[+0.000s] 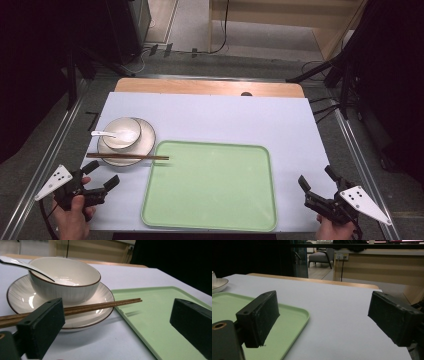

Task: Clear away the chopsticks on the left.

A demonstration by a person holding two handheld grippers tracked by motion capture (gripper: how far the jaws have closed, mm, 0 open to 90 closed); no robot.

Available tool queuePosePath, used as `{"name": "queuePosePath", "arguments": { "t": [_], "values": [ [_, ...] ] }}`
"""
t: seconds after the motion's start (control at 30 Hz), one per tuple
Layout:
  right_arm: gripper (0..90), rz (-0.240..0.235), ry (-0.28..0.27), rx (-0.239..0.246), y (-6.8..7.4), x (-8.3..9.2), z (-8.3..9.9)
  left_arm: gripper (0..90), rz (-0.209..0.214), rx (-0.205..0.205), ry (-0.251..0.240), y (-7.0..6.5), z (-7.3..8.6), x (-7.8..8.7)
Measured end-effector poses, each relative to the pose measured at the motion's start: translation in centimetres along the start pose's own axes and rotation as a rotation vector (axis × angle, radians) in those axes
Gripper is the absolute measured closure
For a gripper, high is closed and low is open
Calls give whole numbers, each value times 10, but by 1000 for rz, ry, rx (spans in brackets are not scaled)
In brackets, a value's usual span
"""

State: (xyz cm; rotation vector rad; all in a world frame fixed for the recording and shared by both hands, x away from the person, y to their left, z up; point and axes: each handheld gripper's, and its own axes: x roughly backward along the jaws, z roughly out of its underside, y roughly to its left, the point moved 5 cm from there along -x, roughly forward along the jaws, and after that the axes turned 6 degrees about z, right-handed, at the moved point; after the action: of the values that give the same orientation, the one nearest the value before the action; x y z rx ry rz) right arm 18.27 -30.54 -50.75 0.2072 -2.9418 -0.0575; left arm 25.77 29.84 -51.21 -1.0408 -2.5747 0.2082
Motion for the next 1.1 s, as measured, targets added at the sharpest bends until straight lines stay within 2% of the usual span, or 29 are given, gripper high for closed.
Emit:
{"name": "queuePosePath", "arguments": {
  "t": [0.03,0.07,0.1,0.13,0.17,0.2,0.23,0.27,0.3,0.33,0.37,0.4,0.43,0.47,0.5,0.57,0.73,0.9,1.03,1.07,1.1],
  "values": [
    [99,-1,-1,0,0,0,0,83,0,0,0,0,0,0],
    [99,-1,-1,0,0,0,0,83,-28,12,6,-1,0,-2],
    [99,-1,-1,0,0,0,0,177,-13,12,23,-3,0,-3],
    [99,-3,2,7,1,-1,1,378,18,6,36,-11,-2,-7],
    [99,-4,4,9,2,-1,1,427,18,6,36,-11,-2,-7],
    [100,-6,9,10,3,-2,2,503,1,-9,62,-16,-2,-12],
    [99,-7,13,13,3,-2,2,599,1,-9,62,-16,-2,-12],
    [100,-4,14,16,4,-3,2,698,-17,-6,90,-18,-1,-18],
    [100,-4,14,16,4,-3,2,787,-17,-6,90,-18,-1,-18],
    [100,-6,14,18,4,-3,2,787,-21,-7,107,-18,0,-21],
    [100,-5,12,19,5,-3,2,898,-10,-10,120,-19,1,-25],
    [100,-4,9,18,5,-3,1,900,-21,-35,158,-20,1,-33],
    [100,-4,9,18,5,-3,1,900,-21,-35,158,-20,1,-33],
    [99,-4,6,18,7,-3,1,900,-29,-60,191,-22,1,-43],
    [99,-4,6,18,7,-3,1,900,-29,-60,191,-22,1,-43],
    [99,-9,8,27,8,-4,1,900,-43,-72,224,-20,2,-55],
    [99,-4,16,35,10,-6,2,900,-73,-52,262,-12,2,-75],
    [100,-3,23,35,10,-7,3,900,-95,-67,309,-10,2,-92],
    [99,0,27,30,9,-7,4,900,-97,-71,311,-9,1,-98],
    [99,2,28,32,9,-7,4,900,-116,-89,315,-9,-3,-102],
    [99,2,28,32,9,-7,4,900,-116,-89,315,-9,-3,-102]
  ]
}}
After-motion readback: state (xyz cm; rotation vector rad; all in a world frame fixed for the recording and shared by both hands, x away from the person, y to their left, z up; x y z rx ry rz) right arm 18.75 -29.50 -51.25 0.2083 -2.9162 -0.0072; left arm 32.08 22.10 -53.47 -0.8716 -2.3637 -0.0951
